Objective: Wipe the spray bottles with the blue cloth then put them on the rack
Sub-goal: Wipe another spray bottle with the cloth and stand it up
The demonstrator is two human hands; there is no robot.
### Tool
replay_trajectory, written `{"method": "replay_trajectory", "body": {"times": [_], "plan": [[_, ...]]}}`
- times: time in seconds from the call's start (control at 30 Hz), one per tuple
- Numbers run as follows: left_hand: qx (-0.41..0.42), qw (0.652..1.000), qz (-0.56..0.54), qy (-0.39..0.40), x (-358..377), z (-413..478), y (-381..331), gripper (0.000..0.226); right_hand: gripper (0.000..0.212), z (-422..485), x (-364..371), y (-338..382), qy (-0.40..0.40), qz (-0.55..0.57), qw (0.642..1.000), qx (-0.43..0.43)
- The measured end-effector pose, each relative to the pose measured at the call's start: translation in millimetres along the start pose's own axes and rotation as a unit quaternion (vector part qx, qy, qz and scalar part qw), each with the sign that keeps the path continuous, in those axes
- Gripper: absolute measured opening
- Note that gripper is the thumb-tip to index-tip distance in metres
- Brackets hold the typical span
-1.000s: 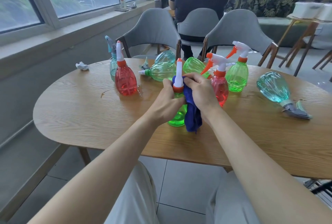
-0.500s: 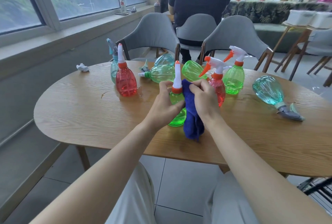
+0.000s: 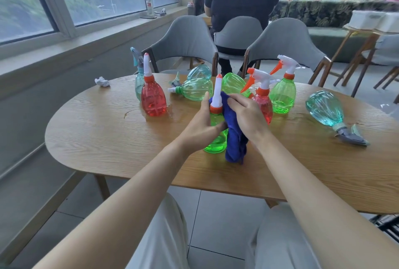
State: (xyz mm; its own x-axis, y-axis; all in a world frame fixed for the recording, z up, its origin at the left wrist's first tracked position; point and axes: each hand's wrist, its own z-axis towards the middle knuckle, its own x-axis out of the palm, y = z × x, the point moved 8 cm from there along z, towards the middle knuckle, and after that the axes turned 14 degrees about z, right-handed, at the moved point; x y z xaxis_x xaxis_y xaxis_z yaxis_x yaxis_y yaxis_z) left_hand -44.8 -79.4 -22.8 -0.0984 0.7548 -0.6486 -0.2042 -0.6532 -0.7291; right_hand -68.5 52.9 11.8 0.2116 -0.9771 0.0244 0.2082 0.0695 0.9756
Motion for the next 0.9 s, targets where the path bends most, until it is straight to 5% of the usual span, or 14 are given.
{"method": "replay_trajectory", "body": {"times": [0.2,0.33,0.57,0.9], "plan": [[0.008,0.998,0.045,-0.032,-4,-2,0,0.084,0.027,-8,-17,-10,-0.035,-0.01,0.999,-0.02],[-0.055,0.988,0.107,-0.093,-13,-15,14,0.104,0.023,-9,-20,-9,-0.064,-0.026,0.998,0.002],[-0.064,0.982,0.13,-0.122,-49,-24,19,0.055,0.025,-1,1,-14,-0.09,-0.031,0.995,0.011],[-0.119,0.957,0.134,-0.228,-107,-31,68,0.045,0.025,20,70,-15,-0.024,-0.04,0.999,0.019]]}}
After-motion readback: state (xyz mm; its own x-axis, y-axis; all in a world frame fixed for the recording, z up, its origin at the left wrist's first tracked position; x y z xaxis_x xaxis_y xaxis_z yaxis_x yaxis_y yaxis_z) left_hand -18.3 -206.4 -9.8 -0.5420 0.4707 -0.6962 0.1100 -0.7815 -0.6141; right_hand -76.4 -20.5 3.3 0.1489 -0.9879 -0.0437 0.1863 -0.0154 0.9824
